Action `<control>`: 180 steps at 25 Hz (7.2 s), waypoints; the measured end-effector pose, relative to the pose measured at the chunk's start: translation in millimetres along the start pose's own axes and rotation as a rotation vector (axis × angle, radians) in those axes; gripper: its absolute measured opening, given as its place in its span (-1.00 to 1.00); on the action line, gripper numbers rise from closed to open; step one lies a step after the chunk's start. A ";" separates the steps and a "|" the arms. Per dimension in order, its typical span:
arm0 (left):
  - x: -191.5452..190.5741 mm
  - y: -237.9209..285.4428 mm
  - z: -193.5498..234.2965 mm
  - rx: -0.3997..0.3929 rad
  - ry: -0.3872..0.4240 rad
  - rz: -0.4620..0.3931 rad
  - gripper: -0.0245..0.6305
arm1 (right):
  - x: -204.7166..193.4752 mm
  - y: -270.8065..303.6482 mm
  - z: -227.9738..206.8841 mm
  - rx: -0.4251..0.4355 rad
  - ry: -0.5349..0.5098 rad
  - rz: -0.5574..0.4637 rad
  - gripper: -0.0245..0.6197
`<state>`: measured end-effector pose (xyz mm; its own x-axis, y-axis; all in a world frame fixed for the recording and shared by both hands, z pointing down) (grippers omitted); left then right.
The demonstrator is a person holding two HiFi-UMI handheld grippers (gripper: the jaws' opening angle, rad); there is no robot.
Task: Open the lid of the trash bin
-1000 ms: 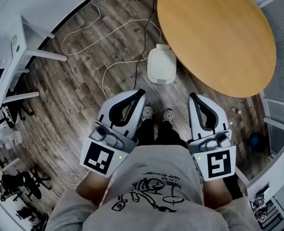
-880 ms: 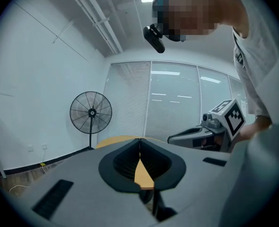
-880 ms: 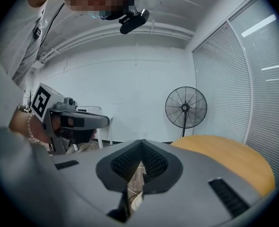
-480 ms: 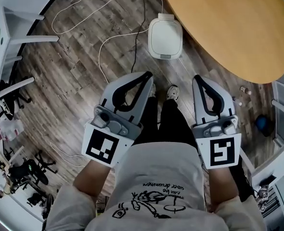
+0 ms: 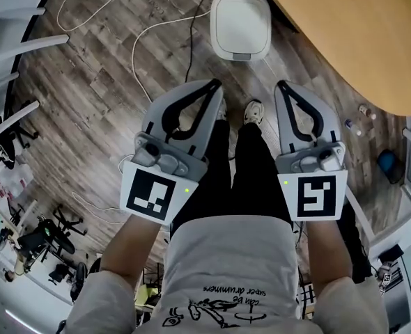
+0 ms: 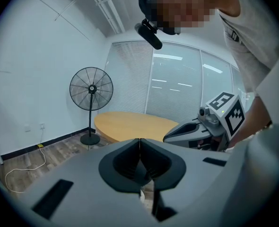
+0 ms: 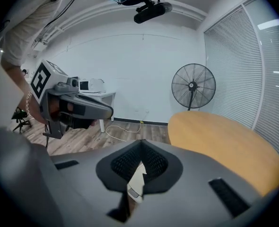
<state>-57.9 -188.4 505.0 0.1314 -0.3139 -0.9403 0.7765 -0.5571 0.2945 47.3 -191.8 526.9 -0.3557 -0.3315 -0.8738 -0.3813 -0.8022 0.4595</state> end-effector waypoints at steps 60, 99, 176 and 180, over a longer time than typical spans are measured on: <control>-327.5 126.7 68.4 0.022 0.015 0.207 -0.86 | -357.6 224.6 84.8 0.189 -0.346 0.435 -0.90; 18.6 10.6 3.8 0.079 -0.034 -0.058 -0.86 | 11.4 24.5 -22.8 0.059 0.083 -0.052 -0.90; 334.9 -154.0 -136.1 -0.019 0.113 -0.276 -0.86 | 324.2 -258.3 -41.9 0.061 0.066 -0.394 -0.90; 336.8 -154.1 -134.8 -0.018 0.116 -0.283 -0.86 | 328.8 -259.3 -43.1 0.062 0.066 -0.400 -0.90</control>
<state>-50.2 -104.6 119.9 -0.0229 -0.0576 -0.9981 0.8030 -0.5958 0.0159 66.1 -114.2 113.6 -0.1144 -0.0326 -0.9929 -0.5300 -0.8433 0.0888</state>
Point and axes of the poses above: the fingertips, and each gripper's own axes: y forward along the fingers, z to its left, x out of its top, the point moved 2 cm from there along -y, backward along the fingers, and after that the axes turned 10 degrees about -x, right-handed, at the moved point
